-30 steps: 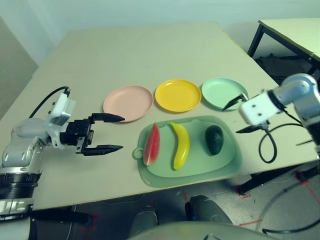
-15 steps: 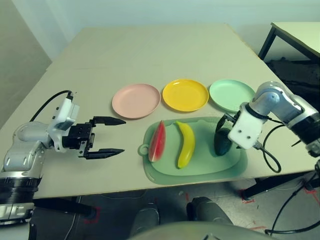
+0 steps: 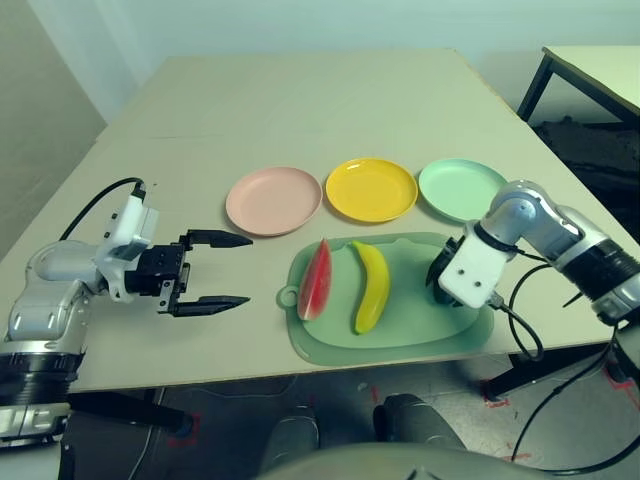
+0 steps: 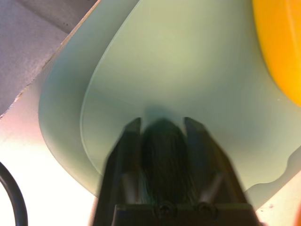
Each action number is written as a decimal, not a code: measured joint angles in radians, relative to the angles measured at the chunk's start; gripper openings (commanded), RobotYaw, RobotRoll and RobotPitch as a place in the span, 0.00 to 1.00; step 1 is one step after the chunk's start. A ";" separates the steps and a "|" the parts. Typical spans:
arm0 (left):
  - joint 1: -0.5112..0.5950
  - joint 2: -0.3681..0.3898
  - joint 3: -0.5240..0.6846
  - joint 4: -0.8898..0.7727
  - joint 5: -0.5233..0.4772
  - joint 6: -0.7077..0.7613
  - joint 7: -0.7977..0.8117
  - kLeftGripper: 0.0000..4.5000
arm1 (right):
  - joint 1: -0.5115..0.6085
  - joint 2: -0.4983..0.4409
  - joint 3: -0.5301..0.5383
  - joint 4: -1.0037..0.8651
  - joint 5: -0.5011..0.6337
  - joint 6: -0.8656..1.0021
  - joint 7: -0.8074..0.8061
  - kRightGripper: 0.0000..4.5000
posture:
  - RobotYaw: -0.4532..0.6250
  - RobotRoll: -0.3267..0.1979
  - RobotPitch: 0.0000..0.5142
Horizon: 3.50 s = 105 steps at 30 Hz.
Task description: Place the fruits into color-matched plates.
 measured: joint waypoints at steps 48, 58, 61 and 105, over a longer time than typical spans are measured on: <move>-0.042 -0.024 -0.038 0.108 0.040 -0.077 -0.031 1.00 | -0.189 0.025 0.020 0.373 -0.161 -0.136 -0.032 1.00 | 0.33 0.62 0.00; -0.042 -0.018 -0.033 0.094 0.039 -0.087 -0.023 1.00 | -0.175 0.070 -0.009 0.392 -0.180 -0.138 -0.027 0.97 | 0.33 0.62 0.00; -0.042 -0.017 -0.033 0.088 0.039 -0.091 -0.023 1.00 | -0.175 0.070 -0.013 0.400 -0.187 -0.132 -0.028 0.81 | 0.33 0.62 0.00; -0.086 -0.055 0.040 -0.062 -0.011 0.386 0.434 1.00 | -0.474 0.277 -0.135 0.982 -0.489 0.172 -0.744 0.69 | 0.37 0.62 0.06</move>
